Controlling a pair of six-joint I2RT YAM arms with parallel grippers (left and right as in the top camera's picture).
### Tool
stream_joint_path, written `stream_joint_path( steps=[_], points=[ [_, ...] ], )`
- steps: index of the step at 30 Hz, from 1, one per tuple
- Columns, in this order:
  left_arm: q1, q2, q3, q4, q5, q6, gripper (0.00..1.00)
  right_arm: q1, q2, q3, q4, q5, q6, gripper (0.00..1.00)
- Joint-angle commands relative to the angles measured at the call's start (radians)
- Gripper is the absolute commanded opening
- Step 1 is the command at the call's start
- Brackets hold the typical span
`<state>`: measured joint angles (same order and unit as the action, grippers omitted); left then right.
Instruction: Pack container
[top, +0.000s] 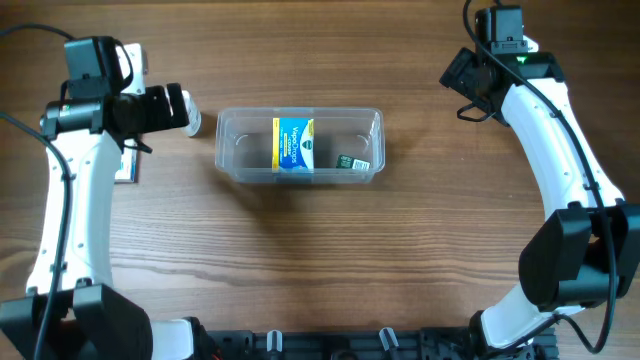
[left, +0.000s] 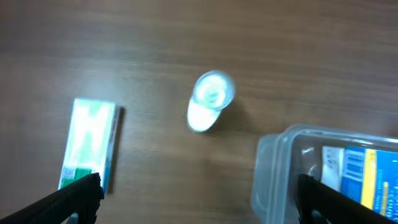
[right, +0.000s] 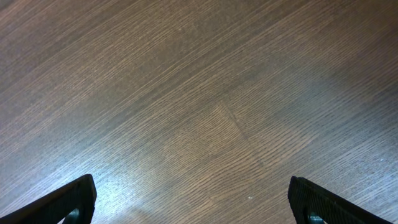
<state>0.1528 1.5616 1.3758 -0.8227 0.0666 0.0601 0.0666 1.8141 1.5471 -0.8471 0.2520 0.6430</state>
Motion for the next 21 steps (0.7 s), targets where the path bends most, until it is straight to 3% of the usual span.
stream_joint_path(
  steps=[1, 5, 14, 21],
  points=[
    [-0.006, -0.002, 0.019, 0.063, 0.112, 0.148, 1.00, -0.002, 0.010, -0.005, 0.003, 0.016, 0.012, 1.00],
    [-0.007, 0.064, 0.019, 0.086, 0.126, 0.215, 1.00, -0.002, 0.010, -0.005, 0.003, 0.016, 0.012, 1.00],
    [-0.007, 0.266, 0.019, 0.187, 0.124, 0.225, 1.00, -0.002, 0.010, -0.005, 0.002, 0.016, 0.012, 1.00],
    [-0.007, 0.291, 0.019, 0.260, 0.128, 0.248, 1.00, -0.002, 0.010, -0.005, 0.002, 0.016, 0.012, 1.00]
  ],
)
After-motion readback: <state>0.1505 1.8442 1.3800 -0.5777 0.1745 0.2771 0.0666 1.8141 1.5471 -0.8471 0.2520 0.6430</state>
